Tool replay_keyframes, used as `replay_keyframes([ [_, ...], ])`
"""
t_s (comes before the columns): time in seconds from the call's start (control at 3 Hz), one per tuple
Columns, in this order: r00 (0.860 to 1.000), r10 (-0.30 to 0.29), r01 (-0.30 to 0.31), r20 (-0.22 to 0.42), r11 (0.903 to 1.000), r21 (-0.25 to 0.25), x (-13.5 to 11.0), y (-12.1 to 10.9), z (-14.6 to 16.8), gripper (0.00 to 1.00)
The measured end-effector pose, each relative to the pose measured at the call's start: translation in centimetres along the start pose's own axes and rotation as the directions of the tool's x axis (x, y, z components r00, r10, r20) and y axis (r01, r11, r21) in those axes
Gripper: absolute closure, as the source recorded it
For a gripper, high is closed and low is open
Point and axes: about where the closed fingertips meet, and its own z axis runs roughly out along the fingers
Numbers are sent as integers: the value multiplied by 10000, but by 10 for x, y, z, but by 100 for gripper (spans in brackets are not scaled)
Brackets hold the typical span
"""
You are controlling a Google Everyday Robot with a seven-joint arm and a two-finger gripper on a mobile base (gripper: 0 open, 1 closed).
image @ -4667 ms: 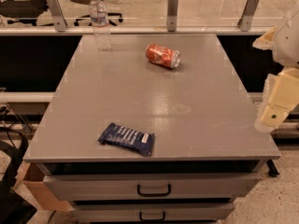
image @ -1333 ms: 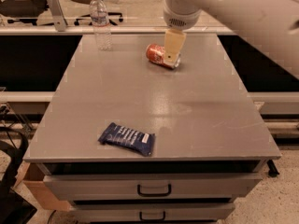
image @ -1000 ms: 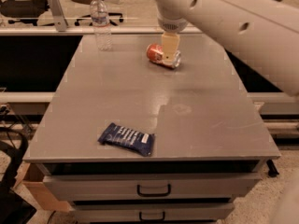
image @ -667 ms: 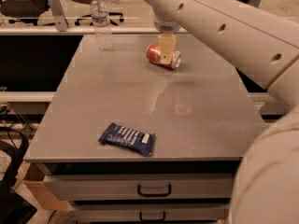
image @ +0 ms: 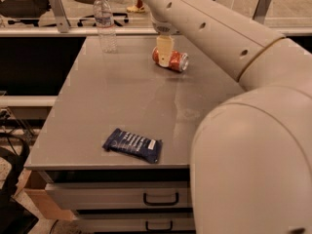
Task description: Place coke can upright
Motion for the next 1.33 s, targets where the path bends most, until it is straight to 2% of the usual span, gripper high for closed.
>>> replay_keyframes([
  [0.33, 9975, 584, -606, -405, 9967, -532, -1, 2, 9, 0],
  [0.67, 9923, 1020, -1088, -704, 9890, -1000, 0, 7, 13, 0],
  [1.0, 9870, 1371, -1479, -837, 9790, -1406, -1, 14, 16, 0],
  [1.33, 9813, 1757, -1876, -790, 9649, -1836, -5, 24, 24, 0],
])
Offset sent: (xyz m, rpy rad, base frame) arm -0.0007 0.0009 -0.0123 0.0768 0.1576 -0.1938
